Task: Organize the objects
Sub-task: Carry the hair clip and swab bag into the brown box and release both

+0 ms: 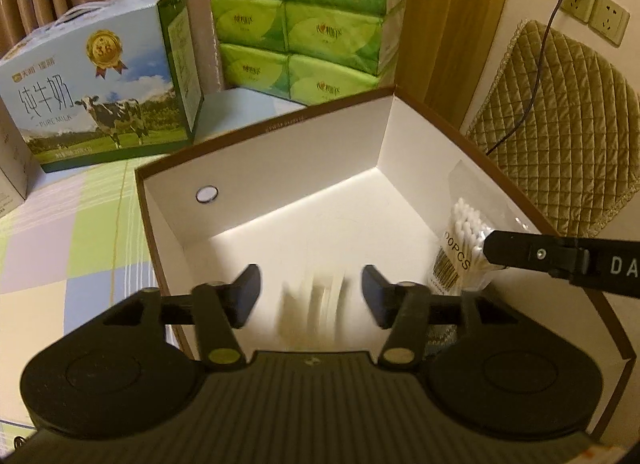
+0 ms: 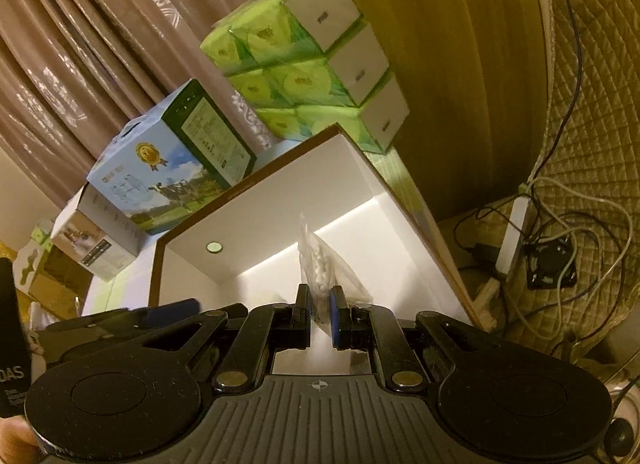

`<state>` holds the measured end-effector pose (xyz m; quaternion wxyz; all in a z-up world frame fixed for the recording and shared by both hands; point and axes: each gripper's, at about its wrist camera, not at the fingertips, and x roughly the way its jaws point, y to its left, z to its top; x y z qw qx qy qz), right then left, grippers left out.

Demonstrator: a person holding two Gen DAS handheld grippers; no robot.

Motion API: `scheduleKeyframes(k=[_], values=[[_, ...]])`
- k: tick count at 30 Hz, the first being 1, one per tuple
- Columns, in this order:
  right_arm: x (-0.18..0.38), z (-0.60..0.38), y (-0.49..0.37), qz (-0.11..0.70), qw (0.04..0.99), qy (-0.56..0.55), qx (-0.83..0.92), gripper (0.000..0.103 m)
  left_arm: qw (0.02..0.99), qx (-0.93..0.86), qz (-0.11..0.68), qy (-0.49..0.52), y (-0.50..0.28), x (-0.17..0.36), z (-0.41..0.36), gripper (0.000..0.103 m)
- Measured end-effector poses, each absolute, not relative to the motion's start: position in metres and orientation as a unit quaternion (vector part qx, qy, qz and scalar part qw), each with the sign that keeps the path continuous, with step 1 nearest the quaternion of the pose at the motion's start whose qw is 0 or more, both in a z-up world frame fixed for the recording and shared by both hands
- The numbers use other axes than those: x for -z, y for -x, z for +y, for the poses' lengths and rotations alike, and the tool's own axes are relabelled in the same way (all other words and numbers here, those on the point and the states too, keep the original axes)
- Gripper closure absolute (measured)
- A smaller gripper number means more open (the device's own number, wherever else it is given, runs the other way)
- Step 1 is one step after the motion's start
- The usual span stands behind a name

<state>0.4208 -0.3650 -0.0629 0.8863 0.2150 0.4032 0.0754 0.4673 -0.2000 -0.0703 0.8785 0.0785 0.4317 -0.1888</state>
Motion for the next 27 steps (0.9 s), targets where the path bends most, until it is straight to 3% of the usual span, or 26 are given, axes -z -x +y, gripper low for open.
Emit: scheduleKeyframes(k=[11,12,13,14,15,21,27], values=[[0.056,-0.347,-0.429,0.375,0.914,-0.142,-0.064,0.095,0.887,0.180,0.421,-0.068,-0.464,0.052,-0.179,0.034],[0.056,-0.345,-0.430,0.374,0.916,-0.132,-0.063,0.091,0.887,0.179,0.420,-0.067,-0.463,0.050,-0.177,0.033],[0.056,-0.343,-0.430,0.375,0.916,-0.125,-0.064,0.075,0.888,0.178,0.419,-0.066,-0.461,0.049,-0.175,0.029],[0.056,-0.342,-0.430,0.375,0.916,-0.125,-0.065,0.051,0.889,0.176,0.418,-0.065,-0.459,0.048,-0.173,0.028],[0.055,-0.342,-0.428,0.371,0.918,-0.126,-0.063,0.043,0.890,0.174,0.417,-0.064,-0.457,0.046,-0.171,0.028],[0.051,-0.341,-0.414,0.375,0.916,-0.123,-0.080,0.039,0.893,0.173,0.412,-0.058,-0.441,0.038,-0.157,0.021],[0.046,-0.342,-0.391,0.376,0.915,-0.122,-0.087,0.024,0.898,0.173,0.403,-0.045,-0.419,0.024,-0.143,0.018]])
